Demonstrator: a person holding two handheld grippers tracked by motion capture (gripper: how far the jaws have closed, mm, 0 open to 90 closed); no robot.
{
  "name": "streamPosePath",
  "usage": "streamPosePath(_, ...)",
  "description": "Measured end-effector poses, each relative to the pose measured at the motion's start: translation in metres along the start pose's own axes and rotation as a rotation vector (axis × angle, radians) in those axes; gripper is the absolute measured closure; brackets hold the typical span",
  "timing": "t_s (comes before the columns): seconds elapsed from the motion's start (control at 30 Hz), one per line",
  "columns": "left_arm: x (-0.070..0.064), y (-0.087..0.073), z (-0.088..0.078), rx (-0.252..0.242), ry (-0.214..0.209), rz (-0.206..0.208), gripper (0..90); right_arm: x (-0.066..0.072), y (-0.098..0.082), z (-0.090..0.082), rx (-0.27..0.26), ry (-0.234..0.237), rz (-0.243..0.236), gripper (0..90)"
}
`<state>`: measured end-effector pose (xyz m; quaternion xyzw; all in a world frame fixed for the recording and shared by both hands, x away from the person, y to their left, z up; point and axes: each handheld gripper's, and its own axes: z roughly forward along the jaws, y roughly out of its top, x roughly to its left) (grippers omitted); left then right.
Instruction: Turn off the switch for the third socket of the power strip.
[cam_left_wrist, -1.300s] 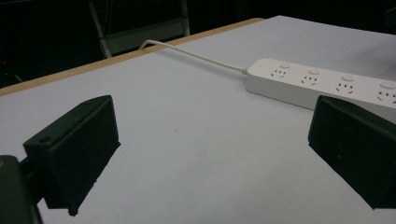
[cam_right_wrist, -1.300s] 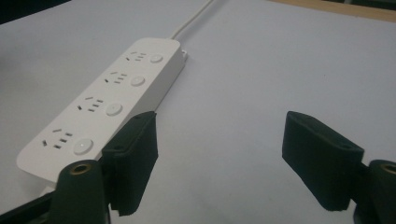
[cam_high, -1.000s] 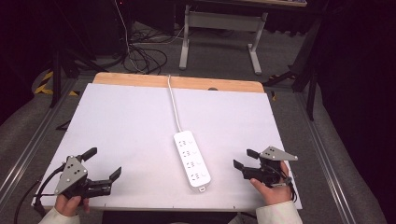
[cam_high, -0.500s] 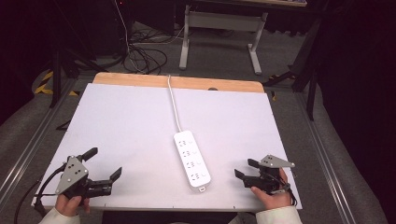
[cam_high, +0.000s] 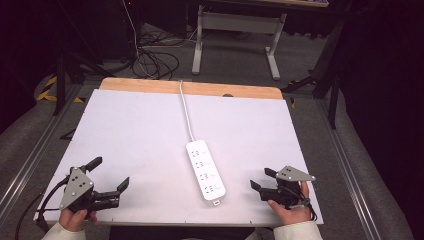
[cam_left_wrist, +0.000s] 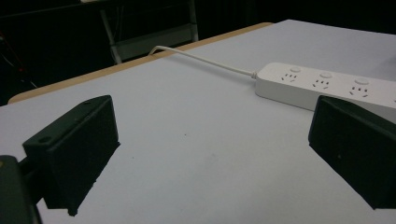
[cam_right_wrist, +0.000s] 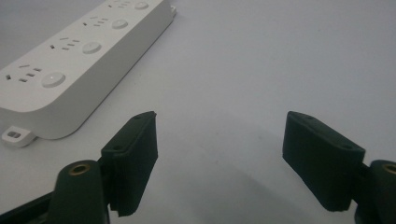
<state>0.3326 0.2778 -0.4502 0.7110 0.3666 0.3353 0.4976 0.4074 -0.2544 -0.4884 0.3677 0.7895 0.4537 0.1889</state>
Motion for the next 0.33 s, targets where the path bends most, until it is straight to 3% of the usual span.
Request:
streamPosePath(0.13, 0.0000, 0.0001, 0.0021, 0.009, -0.023, -0.002, 2.1, -0.0001, -0.0004, -0.0019, -0.010, -0.004, 0.000, 27.3)
streamPosePath(0.33, 0.0010, -0.0003, 0.0004, -0.004, -0.008, -0.006, 1.8, 0.0005, -0.0009, -0.0011, -0.006, -0.005, -0.005, 27.3)
